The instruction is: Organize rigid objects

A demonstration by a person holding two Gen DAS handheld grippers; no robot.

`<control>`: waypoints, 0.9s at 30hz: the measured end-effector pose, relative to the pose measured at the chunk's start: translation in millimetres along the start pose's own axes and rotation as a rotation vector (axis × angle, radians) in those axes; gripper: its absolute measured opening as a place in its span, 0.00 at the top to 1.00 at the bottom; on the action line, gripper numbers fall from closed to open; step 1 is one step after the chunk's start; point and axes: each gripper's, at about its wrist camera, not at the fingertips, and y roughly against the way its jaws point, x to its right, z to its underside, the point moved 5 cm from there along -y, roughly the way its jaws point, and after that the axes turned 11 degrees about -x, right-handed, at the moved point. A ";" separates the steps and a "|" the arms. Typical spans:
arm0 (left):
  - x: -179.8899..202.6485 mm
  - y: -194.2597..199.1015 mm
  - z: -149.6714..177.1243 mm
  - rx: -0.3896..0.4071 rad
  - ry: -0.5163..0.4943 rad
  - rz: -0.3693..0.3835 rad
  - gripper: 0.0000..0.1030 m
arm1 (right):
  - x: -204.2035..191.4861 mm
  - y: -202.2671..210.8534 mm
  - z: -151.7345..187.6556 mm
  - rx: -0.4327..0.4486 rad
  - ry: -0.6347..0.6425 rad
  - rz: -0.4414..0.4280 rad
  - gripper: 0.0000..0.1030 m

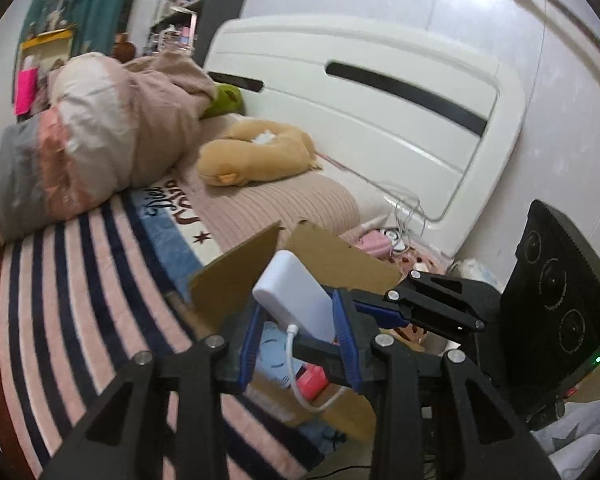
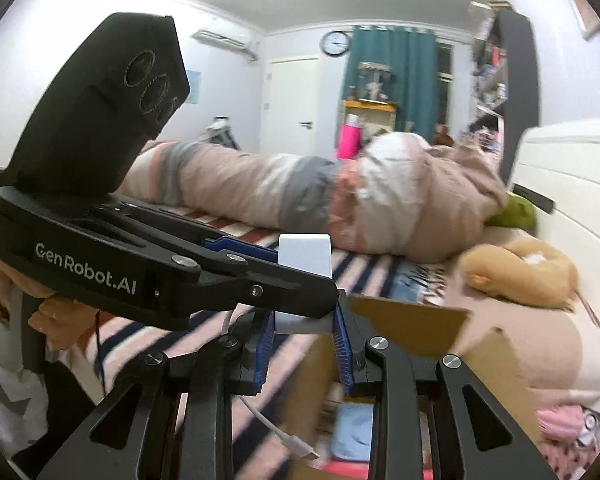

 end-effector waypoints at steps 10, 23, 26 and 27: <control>-10.0 -63.7 2.4 -0.151 0.025 -0.106 0.49 | 51.2 -49.2 33.9 -0.221 -0.107 0.009 0.77; -18.0 9.1 19.3 0.045 0.094 -0.272 0.11 | 44.0 -29.4 29.4 -0.162 -0.108 -0.006 0.34; -21.4 31.8 29.1 0.115 0.141 -0.356 0.03 | 38.1 -12.8 21.9 -0.097 -0.099 -0.027 0.18; -23.3 38.5 32.8 0.135 0.158 -0.379 0.02 | 36.6 -5.8 19.0 -0.063 -0.097 -0.034 0.15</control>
